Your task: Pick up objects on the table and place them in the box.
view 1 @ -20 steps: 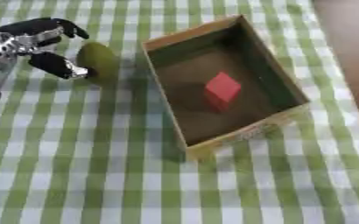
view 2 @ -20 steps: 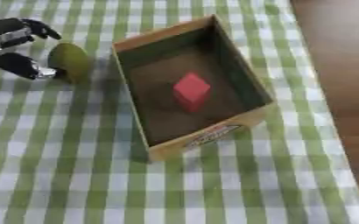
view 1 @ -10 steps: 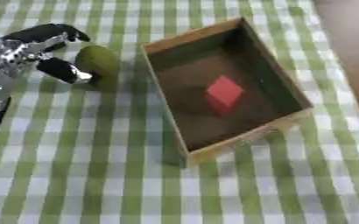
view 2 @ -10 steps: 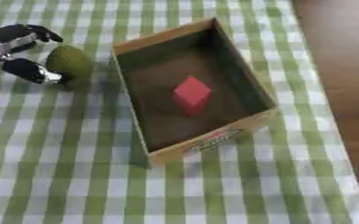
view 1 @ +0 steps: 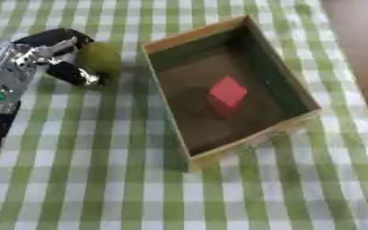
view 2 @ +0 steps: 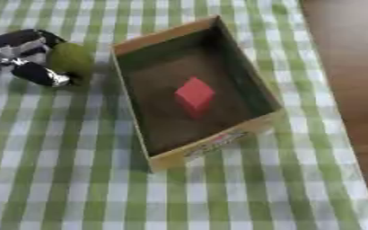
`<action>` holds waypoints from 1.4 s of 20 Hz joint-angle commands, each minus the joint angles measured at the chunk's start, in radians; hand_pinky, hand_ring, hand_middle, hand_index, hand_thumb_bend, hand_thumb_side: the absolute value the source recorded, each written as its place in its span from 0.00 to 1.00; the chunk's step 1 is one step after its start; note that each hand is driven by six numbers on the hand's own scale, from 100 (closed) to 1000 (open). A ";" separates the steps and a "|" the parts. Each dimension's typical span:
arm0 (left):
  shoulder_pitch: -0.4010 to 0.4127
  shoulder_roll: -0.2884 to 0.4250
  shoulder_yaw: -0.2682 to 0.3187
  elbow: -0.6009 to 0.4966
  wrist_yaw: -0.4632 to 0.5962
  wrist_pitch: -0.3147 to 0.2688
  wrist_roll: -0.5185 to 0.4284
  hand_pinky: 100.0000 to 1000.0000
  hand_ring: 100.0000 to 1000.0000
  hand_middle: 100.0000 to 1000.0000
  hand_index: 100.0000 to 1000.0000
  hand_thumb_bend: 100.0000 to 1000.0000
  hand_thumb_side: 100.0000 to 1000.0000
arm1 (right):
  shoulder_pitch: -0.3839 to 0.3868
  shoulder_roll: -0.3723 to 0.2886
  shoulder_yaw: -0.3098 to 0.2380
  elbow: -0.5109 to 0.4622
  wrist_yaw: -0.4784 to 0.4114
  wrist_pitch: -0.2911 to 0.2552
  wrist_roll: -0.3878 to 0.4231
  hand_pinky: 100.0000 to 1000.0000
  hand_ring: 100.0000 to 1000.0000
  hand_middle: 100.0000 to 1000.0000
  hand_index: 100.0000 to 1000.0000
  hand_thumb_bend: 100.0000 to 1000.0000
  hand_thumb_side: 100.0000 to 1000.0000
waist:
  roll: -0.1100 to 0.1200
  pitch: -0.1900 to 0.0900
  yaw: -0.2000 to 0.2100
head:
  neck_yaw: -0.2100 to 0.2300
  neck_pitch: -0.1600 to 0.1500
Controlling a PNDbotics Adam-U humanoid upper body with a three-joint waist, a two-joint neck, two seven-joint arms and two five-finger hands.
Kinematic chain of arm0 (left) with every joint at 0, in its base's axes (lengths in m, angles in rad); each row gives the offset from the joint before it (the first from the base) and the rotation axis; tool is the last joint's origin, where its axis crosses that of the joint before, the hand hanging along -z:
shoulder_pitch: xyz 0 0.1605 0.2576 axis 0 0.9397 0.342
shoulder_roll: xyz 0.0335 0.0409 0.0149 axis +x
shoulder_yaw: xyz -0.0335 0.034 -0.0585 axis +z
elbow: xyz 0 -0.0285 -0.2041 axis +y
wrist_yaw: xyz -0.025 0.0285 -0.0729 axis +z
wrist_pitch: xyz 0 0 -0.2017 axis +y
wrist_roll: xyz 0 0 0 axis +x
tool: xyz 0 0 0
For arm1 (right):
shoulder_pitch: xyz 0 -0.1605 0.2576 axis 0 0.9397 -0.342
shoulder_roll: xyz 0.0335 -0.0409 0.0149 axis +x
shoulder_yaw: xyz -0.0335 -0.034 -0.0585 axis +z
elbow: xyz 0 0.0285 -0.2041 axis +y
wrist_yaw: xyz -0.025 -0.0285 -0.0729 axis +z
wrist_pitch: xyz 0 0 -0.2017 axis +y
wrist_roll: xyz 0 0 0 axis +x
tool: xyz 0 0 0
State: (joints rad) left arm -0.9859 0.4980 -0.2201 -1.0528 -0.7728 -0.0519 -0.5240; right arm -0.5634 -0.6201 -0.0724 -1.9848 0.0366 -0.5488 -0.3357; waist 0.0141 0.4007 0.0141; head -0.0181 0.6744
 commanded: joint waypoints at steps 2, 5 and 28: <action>-0.011 0.022 -0.012 -0.051 0.028 -0.007 -0.023 0.69 0.72 0.65 0.77 0.00 0.13 | -0.007 -0.021 -0.008 -0.015 -0.004 0.004 -0.008 0.86 0.57 0.43 0.76 0.00 0.31 | -0.002 -0.030 0.004 | -0.003 0.000; -0.012 0.035 -0.027 -0.104 0.042 -0.005 -0.040 0.68 0.72 0.68 0.78 0.00 0.01 | -0.001 -0.023 -0.010 -0.015 -0.002 0.005 -0.011 0.86 0.57 0.43 0.76 0.00 0.30 | -0.002 -0.038 0.009 | -0.007 0.005; -0.098 -0.030 -0.085 -0.508 0.065 0.067 -0.085 0.62 0.63 0.65 0.74 0.00 0.15 | -0.001 -0.037 -0.016 -0.015 -0.001 0.000 -0.026 0.85 0.56 0.45 0.76 0.00 0.16 | -0.004 -0.083 0.026 | -0.021 0.026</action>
State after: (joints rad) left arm -1.0582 0.4736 -0.3083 -1.5210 -0.7059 0.0061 -0.6112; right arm -0.5506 -0.6280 -0.0792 -1.9848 0.0367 -0.5477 -0.3588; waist 0.0114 0.3460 0.0413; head -0.0409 0.6946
